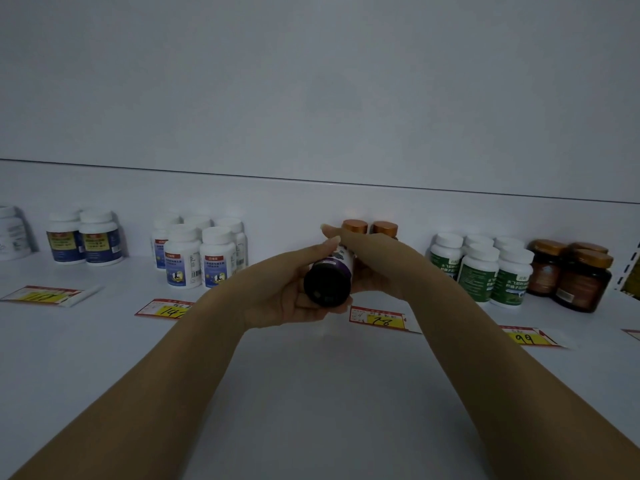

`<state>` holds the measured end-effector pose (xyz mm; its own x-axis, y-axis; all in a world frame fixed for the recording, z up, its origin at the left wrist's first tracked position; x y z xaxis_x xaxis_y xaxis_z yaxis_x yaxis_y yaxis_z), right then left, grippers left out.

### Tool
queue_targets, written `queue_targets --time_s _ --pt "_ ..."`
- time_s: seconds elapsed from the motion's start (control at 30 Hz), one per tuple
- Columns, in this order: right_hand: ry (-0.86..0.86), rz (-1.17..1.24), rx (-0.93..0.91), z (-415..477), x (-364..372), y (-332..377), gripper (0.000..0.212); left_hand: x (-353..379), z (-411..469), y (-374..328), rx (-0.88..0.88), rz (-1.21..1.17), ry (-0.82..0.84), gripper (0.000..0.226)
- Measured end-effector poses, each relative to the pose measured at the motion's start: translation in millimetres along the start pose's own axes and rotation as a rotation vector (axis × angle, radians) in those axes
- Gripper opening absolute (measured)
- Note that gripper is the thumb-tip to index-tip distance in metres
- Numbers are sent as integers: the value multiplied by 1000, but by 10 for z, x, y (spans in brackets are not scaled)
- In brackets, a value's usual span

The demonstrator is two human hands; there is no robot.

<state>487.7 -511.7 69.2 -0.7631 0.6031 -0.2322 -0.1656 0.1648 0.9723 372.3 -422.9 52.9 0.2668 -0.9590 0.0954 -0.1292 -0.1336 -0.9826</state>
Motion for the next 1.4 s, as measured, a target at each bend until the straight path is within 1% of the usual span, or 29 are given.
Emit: queue_targets --time_s 0.03,0.1,0.13,0.2,0.27,0.37,0.43,0.5,0.57,0.6,0.63,0.7,0.77,0.87,0.93,1.03,1.17,1.3,1.4 --pt "-19 -36 -33 19 -6 22 42 -8 15 1 13 -3 -15 58" --pt "-29 -99 -131 16 -37 99 34 -34 68 8 77 47 -94 55" --pt "-12 -101 -182 3 -60 147 29 -54 97 9 132 115 -157 52" --pt "25 -105 -256 -44 -117 239 29 -93 134 8 259 271 -266 48" --pt "-12 -255 -313 -98 -165 311 28 -104 134 4 343 371 -315 42" --pt "-104 -561 -361 -148 -182 397 24 -137 159 47 398 433 -329 36" --pt "-110 -715 -361 -124 -158 463 27 -143 193 68 413 488 -347 34" --pt "-107 -811 -348 -56 -118 563 29 -152 244 90 420 552 -377 33" --pt "-115 -829 -343 38 -83 680 27 -160 274 123 400 613 -397 37" --pt "-129 -832 -351 90 -70 736 25 -163 280 150 372 663 -396 45" --pt "-143 -832 -361 148 -59 778 25 -172 291 185 337 737 -394 58" --pt "-161 -831 -375 276 -26 805 24 -192 310 255 223 966 -376 81" --pt "-174 -862 -387 395 2 754 23 -210 306 301 130 1205 -354 87" --pt "-205 -921 -403 528 11 616 22 -248 324 355 76 1383 -331 86" --pt "-222 -964 -409 583 14 548 23 -259 335 395 47 1423 -302 85" --pt "-230 -1008 -379 645 45 462 23 -271 361 442 -1 1418 -257 82" --pt "-255 -1046 -362 701 76 382 24 -281 376 468 -16 1434 -242 82" --pt "-281 -1157 -362 703 99 369 34 -291 380 492 -39 1449 -226 81" --pt "-280 -1145 -371 665 67 363 37 -285 377 493 -54 1450 -218 80"
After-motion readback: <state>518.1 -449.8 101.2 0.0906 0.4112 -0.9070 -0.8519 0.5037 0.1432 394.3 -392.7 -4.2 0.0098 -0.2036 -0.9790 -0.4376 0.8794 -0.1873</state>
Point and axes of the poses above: each hand's wrist, its own z-axis towards the middle knuckle, its own x-axis out of the palm, y = z × x, the point moved 2 cm from there along z, towards the middle knuckle, and after that the axes turned 2 degrees about -z, right-handed, at the moved point
